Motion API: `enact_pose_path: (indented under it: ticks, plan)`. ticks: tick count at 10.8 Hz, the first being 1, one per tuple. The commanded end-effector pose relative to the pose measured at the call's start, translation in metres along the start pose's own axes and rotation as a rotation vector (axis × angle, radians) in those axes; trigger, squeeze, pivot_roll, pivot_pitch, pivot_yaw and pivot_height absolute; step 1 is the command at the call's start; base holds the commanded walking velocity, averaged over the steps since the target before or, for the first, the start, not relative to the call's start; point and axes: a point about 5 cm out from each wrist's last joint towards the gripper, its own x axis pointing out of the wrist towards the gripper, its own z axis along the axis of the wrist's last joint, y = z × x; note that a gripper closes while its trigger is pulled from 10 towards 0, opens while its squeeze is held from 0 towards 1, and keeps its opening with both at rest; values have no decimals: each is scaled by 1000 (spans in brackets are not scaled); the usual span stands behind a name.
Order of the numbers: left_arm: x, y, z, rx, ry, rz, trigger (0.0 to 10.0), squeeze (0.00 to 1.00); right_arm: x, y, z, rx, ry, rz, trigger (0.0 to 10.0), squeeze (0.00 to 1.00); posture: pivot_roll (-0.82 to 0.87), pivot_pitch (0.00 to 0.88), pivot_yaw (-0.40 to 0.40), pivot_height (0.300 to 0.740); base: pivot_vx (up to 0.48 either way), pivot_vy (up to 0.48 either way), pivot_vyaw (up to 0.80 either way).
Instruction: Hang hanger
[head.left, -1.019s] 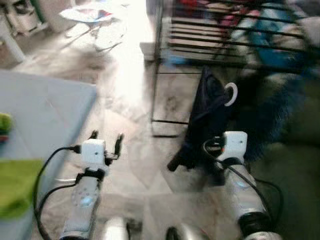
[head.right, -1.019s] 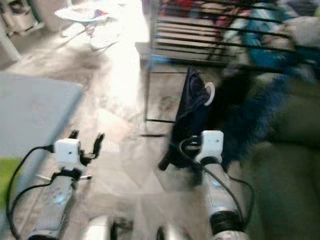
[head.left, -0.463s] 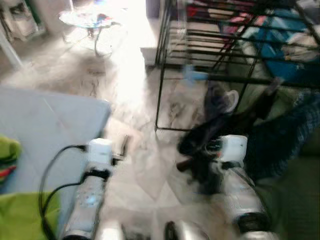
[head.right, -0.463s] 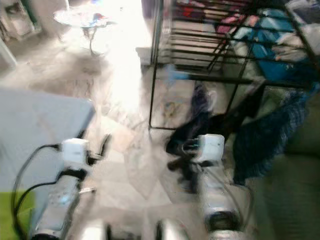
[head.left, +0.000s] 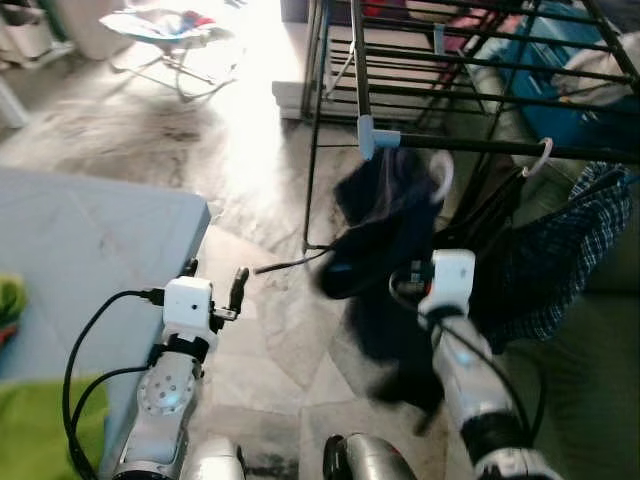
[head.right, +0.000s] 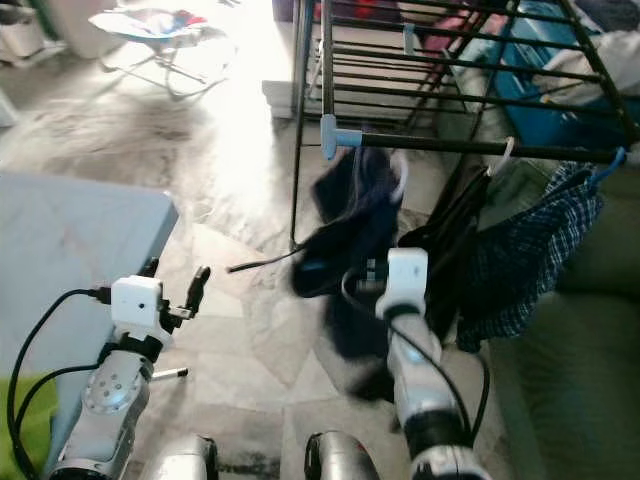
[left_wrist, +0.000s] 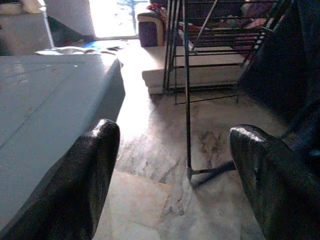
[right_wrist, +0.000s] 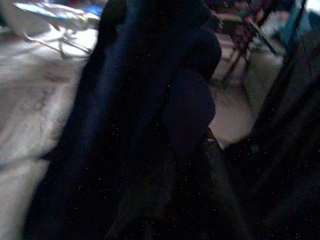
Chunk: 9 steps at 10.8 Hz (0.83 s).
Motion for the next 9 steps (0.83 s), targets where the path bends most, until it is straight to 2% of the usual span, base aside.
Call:
enact_pose_path:
  ticks: [1, 3, 4, 6, 8, 9]
  plan:
    - [-2, -1, -3, -2, 16, 9, 10000, 0, 7, 2, 17, -34, -85, 25, 10000, 0, 78, 132, -96, 740, 0, 0, 0]
    - [-2, -1, -3, -2, 19, 10, 10000, 0, 18, 8, 23, -44, -78, 63, 10000, 0, 80, 132, -94, 740, 0, 0, 0]
    - [-1, 0, -3, -2, 20, 8, 10000, 0, 30, 10, 28, -89, -50, 74, 10000, 0, 81, 131, -92, 740, 0, 0, 0]
    - [-1, -1, -2, -1, 18, 8, 10000, 0, 49, 3, 41, -36, -11, 8, 10000, 0, 91, 130, -94, 740, 0, 0, 0]
    - [-3, -2, -4, -1, 26, 5, 10000, 0, 56, 2, 33, -34, 105, -20, 10000, 0, 91, 136, -89, 740, 0, 0, 0]
    - [-2, -2, -4, -1, 27, 2, 10000, 0, 55, 5, 24, 12, 169, -28, 10000, 0, 93, 137, -86, 740, 0, 0, 0]
